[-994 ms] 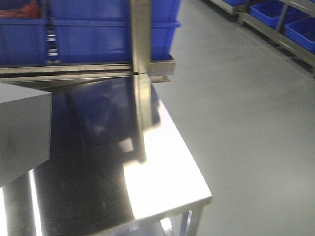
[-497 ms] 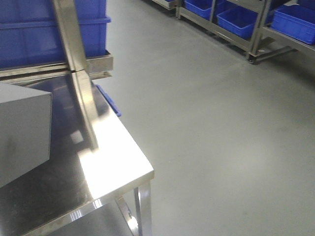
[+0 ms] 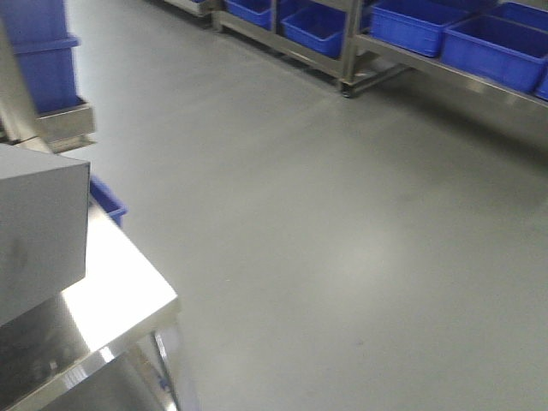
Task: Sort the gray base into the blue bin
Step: 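Drive the base away from the table while holding the block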
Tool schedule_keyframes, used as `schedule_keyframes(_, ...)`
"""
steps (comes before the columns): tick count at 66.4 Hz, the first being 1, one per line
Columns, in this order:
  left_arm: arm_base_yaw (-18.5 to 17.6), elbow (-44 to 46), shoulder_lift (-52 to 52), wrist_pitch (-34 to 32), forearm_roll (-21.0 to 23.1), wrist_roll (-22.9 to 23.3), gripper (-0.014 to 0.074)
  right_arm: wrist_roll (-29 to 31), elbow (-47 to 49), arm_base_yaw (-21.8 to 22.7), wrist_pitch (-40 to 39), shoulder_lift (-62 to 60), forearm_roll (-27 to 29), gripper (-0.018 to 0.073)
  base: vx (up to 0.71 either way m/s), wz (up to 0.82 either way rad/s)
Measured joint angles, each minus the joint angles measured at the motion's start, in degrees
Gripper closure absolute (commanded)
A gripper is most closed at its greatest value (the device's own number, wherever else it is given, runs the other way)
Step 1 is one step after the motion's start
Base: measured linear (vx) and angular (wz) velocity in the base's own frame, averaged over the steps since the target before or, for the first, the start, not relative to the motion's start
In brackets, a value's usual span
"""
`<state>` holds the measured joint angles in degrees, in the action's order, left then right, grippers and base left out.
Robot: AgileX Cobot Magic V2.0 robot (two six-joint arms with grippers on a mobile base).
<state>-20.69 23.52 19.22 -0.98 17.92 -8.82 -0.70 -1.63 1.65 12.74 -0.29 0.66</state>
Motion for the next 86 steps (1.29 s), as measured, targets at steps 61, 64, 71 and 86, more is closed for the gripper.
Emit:
schedule_keyframes(61, 0.0, 0.0, 0.0, 0.0, 0.0, 0.0, 0.0603, 0.0, 0.0, 0.0, 0.0, 0.0, 0.0, 0.0564, 0.02, -0.54)
schedule_keyframes(64, 0.0, 0.0, 0.0, 0.0, 0.0, 0.0, 0.0603, 0.0, 0.0, 0.0, 0.0, 0.0, 0.0, 0.0564, 0.02, -0.39)
schedule_keyframes(71, 0.0, 0.0, 0.0, 0.0, 0.0, 0.0, 0.0603, 0.0, 0.0, 0.0, 0.0, 0.0, 0.0, 0.0564, 0.01, -0.38)
schedule_keyframes(86, 0.0, 0.0, 0.0, 0.0, 0.0, 0.0, 0.0603, 0.0, 0.0, 0.0, 0.0, 0.0, 0.0, 0.0564, 0.00, -0.33)
